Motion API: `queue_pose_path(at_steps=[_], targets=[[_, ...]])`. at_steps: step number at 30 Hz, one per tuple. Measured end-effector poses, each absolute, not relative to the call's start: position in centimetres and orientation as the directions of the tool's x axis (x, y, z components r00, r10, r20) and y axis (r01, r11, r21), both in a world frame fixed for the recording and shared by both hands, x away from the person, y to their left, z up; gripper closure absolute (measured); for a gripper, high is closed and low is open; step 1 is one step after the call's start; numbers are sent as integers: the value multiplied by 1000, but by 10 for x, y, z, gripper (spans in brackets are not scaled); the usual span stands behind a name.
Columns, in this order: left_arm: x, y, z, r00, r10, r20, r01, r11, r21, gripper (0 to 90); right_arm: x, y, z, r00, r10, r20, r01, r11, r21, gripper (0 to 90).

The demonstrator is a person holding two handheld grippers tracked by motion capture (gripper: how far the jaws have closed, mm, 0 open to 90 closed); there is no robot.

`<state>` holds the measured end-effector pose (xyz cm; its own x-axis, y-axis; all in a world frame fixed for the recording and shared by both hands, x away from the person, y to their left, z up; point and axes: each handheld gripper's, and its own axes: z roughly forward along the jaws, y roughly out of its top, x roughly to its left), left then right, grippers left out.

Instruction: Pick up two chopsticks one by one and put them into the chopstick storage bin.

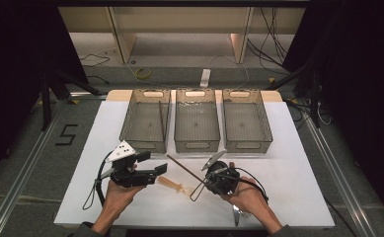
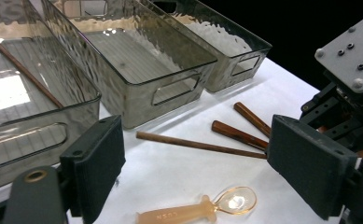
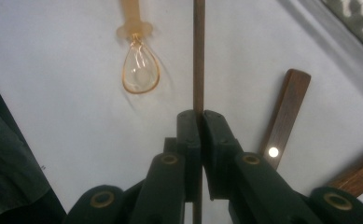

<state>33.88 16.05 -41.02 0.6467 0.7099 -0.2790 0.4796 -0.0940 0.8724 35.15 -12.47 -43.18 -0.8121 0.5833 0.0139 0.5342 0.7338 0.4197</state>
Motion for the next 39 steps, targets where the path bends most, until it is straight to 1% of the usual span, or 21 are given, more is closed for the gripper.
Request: queue_pose_path(at_steps=[5,12,14,17,21,24,27,30,35,39], targets=[[339,157,-412,640,703,-310,507,-82,858,184,350,-126,-424,-811,585,9,520,714,469,863],[343,151,-416,598,694,-400,563,-9,826,187,350,-129,-414,-806,592,-14,496,688,530,862],[345,148,-419,592,678,-435,584,11,812,187,349,-128,-413,-806,591,-14,492,683,540,862],[347,143,-421,589,667,-456,595,25,803,191,348,-127,-411,-803,595,-19,487,675,555,863],[348,137,-424,567,636,-524,631,74,773,195,346,-125,-408,-802,597,-21,473,656,588,862],[347,130,-425,568,636,-522,635,65,769,195,344,-124,-405,-812,583,-15,456,651,607,862],[346,128,-426,558,608,-565,655,96,749,196,342,-122,-402,-816,578,-11,450,645,618,862],[347,126,-428,554,591,-586,667,105,737,199,340,-120,-401,-817,576,-11,442,639,630,862],[346,120,-429,558,571,-602,672,114,731,239,337,-117,-400,-825,565,-9,427,634,645,863],[347,118,-431,548,558,-623,685,129,717,311,335,-116,-398,-827,563,-5,422,625,657,862]])
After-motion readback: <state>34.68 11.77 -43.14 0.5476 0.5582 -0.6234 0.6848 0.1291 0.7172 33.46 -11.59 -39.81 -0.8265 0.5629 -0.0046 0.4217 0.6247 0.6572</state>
